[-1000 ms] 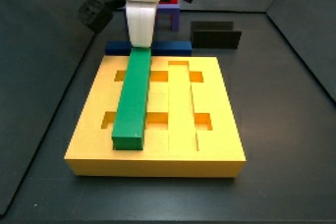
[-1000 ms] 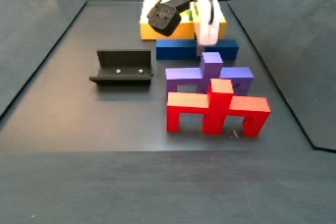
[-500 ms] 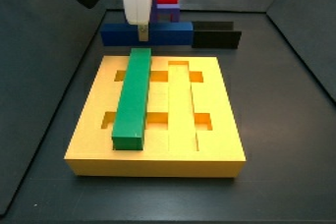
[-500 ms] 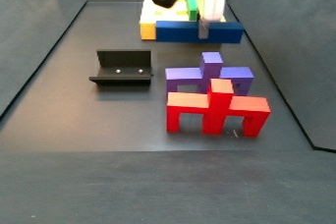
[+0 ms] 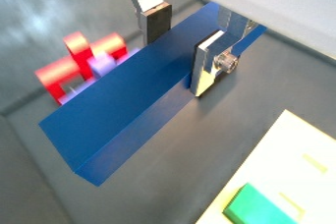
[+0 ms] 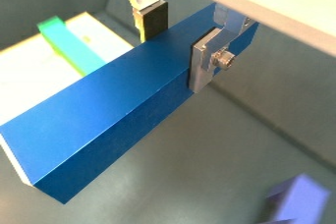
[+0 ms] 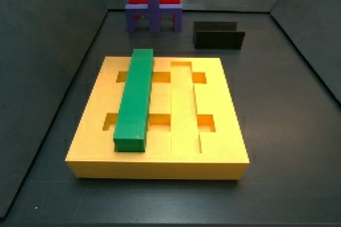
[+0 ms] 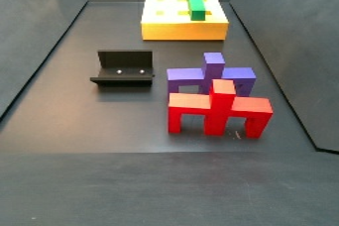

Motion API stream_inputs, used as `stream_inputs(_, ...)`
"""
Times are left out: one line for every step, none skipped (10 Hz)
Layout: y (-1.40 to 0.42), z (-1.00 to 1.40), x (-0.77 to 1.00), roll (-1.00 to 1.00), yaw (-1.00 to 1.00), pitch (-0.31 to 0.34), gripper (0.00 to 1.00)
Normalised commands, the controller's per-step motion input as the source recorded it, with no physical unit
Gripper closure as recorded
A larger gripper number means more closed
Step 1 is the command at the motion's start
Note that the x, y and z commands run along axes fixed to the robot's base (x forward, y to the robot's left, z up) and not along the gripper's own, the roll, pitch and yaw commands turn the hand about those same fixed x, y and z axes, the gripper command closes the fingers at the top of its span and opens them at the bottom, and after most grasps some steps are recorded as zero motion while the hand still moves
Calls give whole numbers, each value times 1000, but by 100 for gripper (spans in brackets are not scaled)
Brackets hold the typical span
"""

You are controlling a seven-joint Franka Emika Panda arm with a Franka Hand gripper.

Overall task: Pick up the blue object. Move up. Move to above the board. Insert the blue object.
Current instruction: Move to above the board.

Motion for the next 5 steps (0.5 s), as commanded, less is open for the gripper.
stream_inputs(1,1400,-25,-72,-9,74,100)
stream_inputs(8,624,18,-73,-10,70,100)
stream_inputs(12,392,34,-71,-8,76,100)
stream_inputs(-1400,352,410,8,1000,27,100)
stream_inputs(-1400,293,395,15,1000,26,100)
